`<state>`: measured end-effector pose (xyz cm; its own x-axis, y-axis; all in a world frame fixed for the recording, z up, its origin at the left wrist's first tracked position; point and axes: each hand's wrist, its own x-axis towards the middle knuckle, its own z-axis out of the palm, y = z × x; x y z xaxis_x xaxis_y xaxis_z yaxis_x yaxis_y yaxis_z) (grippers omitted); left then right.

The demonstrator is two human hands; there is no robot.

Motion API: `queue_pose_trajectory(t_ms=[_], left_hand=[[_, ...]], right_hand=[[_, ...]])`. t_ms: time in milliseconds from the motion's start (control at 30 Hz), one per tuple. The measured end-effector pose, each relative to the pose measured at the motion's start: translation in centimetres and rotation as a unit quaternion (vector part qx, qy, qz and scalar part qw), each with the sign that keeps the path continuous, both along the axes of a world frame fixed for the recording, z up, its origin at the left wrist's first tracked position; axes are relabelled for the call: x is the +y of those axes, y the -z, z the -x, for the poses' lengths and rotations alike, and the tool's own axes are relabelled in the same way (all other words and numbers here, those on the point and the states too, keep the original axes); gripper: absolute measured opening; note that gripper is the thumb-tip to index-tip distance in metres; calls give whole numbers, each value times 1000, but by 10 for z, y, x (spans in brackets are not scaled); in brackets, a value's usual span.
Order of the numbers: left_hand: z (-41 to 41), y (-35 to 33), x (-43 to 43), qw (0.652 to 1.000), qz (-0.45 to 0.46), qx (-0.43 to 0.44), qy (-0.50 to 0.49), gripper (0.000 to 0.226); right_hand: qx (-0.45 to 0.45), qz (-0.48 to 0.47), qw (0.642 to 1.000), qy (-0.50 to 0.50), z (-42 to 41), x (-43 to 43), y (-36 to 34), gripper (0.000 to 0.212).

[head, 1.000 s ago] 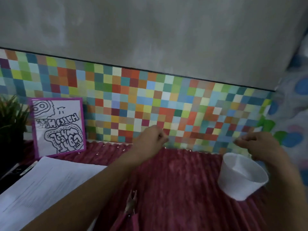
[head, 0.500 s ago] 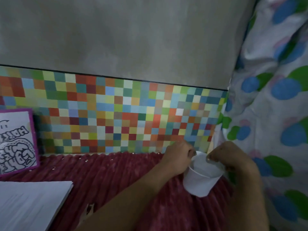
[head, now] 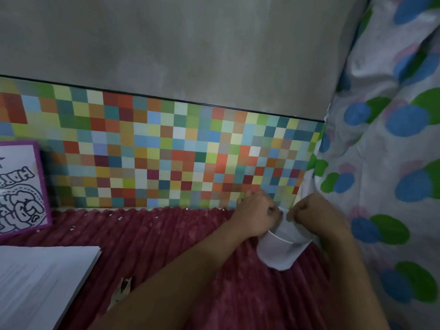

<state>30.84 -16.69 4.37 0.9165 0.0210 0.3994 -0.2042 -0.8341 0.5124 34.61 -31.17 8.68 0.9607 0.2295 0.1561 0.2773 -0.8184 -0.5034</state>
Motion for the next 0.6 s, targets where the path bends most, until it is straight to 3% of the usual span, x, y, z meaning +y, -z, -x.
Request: queue_pose_trajectory(t_ms=[167, 267, 467, 600], left_hand=[[2, 1, -4, 998, -22, -39, -33, 19], [0, 0, -4, 998, 15, -52, -43, 4], [0, -3, -4, 993, 107, -47, -20, 15], [3, -2, 3, 998, 36, -59, 4, 24]], right_hand=[[-19, -24, 999, -9, 4, -3, 12, 14], [-48, -21, 999, -9, 5, -3, 14, 15], [-81, -3, 996, -28, 9, -1, 9, 22], [-120, 13, 992, -28, 15, 9, 5, 25]])
